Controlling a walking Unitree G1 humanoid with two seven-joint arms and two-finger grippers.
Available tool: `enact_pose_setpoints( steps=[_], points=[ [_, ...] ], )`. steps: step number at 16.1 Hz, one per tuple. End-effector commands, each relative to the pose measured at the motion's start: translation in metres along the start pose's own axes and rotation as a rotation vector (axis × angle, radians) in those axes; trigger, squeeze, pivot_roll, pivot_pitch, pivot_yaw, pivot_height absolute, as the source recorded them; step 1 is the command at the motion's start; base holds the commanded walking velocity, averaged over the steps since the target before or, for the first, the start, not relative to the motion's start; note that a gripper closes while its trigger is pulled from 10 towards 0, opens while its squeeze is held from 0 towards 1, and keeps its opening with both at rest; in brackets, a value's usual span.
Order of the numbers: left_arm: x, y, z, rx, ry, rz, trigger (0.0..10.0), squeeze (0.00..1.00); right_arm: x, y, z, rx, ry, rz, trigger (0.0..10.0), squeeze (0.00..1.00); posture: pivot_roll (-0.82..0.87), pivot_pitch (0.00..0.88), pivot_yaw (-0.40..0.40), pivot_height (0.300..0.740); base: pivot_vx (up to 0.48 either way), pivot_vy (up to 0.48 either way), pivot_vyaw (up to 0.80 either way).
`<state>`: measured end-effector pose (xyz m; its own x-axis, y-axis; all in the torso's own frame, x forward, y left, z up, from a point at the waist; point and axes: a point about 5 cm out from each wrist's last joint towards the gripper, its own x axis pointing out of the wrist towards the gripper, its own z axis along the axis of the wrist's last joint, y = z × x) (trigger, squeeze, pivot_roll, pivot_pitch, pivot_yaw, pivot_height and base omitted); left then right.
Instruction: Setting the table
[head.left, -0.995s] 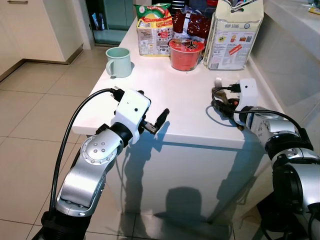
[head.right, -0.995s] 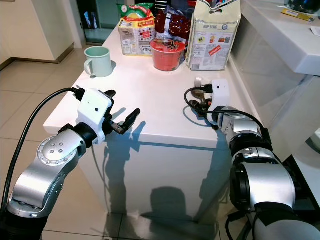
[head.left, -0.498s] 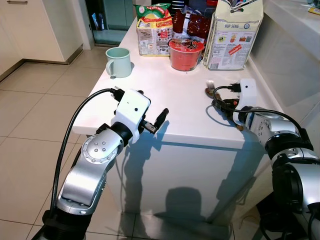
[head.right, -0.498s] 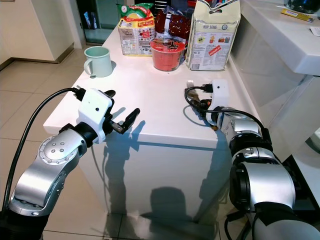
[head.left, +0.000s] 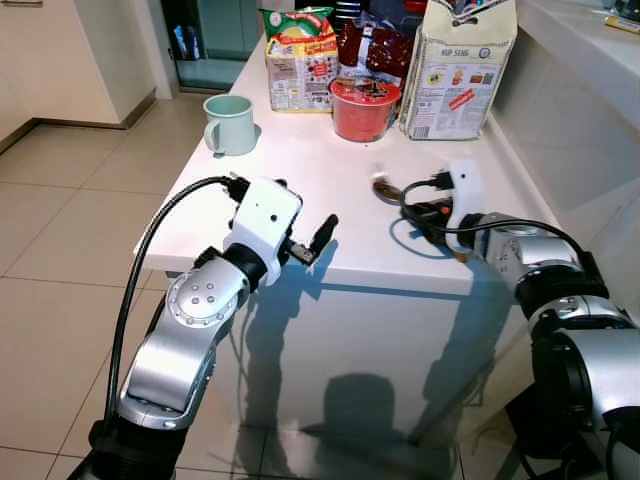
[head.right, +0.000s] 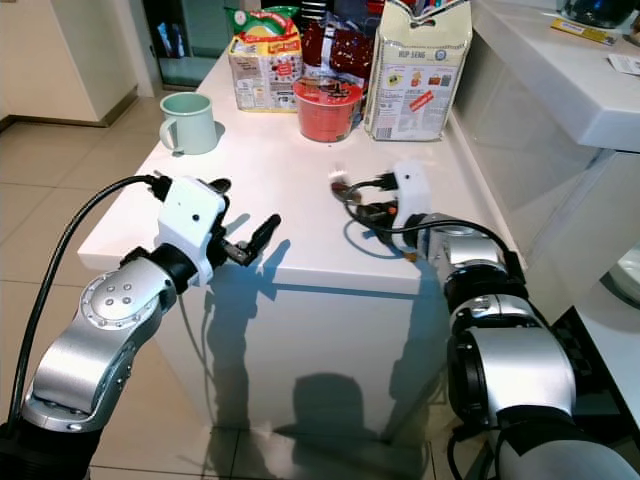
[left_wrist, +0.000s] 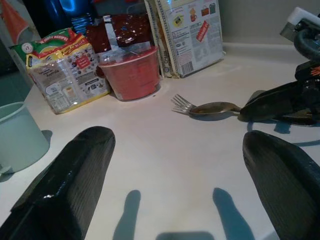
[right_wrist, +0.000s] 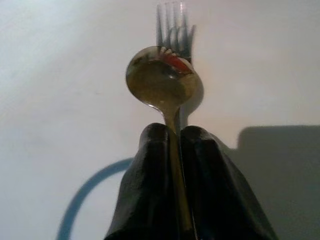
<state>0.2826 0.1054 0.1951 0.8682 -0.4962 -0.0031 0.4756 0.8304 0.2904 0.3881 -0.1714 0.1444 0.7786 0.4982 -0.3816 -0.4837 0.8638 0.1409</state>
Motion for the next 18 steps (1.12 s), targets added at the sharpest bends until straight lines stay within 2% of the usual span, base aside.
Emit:
enact_pose_setpoints(
  steps=[1, 4, 8, 13, 18],
  points=[
    [0.001, 0.002, 0.005, 0.015, -0.023, 0.011, 10.0, 0.00, 0.001, 0.003, -0.004, 0.014, 0.028, 0.025, 0.0, 0.00, 0.02, 0.000, -0.045, 0.740, 0.000, 0.000, 0.00],
    [0.001, 0.001, 0.005, 0.011, -0.027, 0.013, 10.0, 0.00, -0.008, -0.003, 0.019, 0.026, -0.053, 0.051, 0.0, 0.00, 0.00, 0.000, -0.042, 0.740, 0.000, 0.000, 0.00],
    [0.004, -0.004, 0.006, 0.001, -0.033, 0.004, 10.0, 0.00, -0.017, -0.007, 0.027, 0.017, -0.077, 0.075, 0.0, 0.00, -0.01, 0.000, -0.041, 0.740, 0.000, 0.000, 0.00],
    [0.002, -0.005, 0.004, -0.001, -0.035, 0.002, 10.0, 0.00, -0.021, 0.008, 0.012, 0.012, -0.050, 0.144, 0.0, 0.00, -0.01, 0.000, -0.044, 0.740, 0.000, 0.000, 0.00],
    [0.003, -0.005, 0.004, 0.001, -0.037, -0.002, 10.0, 0.00, -0.027, 0.019, 0.024, 0.003, -0.099, 0.143, 0.0, 0.00, -0.02, 0.000, -0.035, 0.740, 0.000, 0.000, 0.00]
  ],
)
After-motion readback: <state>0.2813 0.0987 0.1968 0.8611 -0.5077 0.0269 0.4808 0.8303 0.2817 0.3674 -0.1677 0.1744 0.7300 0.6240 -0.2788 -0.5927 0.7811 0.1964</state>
